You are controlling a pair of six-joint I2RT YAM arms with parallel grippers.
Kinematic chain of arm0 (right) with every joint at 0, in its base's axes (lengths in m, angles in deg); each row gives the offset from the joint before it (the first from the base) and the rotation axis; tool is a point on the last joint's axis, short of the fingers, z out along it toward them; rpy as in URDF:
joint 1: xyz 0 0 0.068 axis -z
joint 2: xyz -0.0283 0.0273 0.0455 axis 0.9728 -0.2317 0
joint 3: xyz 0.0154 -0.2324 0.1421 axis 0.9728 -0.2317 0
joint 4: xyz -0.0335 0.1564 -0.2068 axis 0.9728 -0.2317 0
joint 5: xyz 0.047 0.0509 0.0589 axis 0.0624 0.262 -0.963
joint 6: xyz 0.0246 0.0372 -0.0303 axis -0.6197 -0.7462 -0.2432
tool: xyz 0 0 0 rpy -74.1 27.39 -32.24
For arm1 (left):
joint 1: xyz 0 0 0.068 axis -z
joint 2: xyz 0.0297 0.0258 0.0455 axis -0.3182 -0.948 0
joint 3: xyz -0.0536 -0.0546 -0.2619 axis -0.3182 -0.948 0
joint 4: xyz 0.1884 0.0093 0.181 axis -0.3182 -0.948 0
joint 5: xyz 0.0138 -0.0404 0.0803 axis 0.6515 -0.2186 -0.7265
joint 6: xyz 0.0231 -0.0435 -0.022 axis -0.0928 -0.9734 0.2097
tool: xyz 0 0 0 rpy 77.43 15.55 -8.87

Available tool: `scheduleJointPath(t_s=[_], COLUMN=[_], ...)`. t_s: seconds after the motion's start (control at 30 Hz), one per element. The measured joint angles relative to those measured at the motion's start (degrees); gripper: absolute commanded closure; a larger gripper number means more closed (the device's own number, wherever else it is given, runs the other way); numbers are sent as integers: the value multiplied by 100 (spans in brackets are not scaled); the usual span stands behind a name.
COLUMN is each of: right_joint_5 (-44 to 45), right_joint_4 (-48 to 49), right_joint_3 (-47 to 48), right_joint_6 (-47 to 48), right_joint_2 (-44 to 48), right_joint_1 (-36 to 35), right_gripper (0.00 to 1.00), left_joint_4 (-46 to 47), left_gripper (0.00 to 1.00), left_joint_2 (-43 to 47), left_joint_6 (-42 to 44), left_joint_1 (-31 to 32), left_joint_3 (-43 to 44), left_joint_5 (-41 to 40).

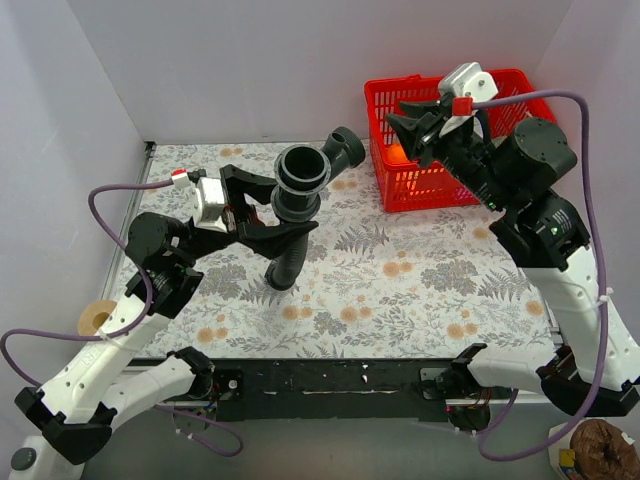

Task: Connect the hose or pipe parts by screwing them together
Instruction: Install the adaptor on the pipeline.

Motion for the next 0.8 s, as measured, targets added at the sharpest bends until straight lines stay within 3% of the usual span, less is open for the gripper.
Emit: scheduleJointPath(t_s=[0.2, 0.4, 0.8], right_joint_5=[-1300, -2435, -3515], right_joint_4=[-59, 177, 791], right_joint_3=[-116, -527, -737], right_joint_6=[-400, -728, -1182], right_joint_2=[-162, -7, 339], right_joint_1=[662, 754, 944], right_gripper=[66, 67, 69], left_joint_4=[-94, -105, -42], left_gripper=[100, 100, 100], left_joint_2=[7, 2, -63], left_joint_6=[-44, -46, -52], left_joint_1=[-13, -17, -22], left_joint_3=[52, 52, 52], left_joint_5=[195, 221, 271])
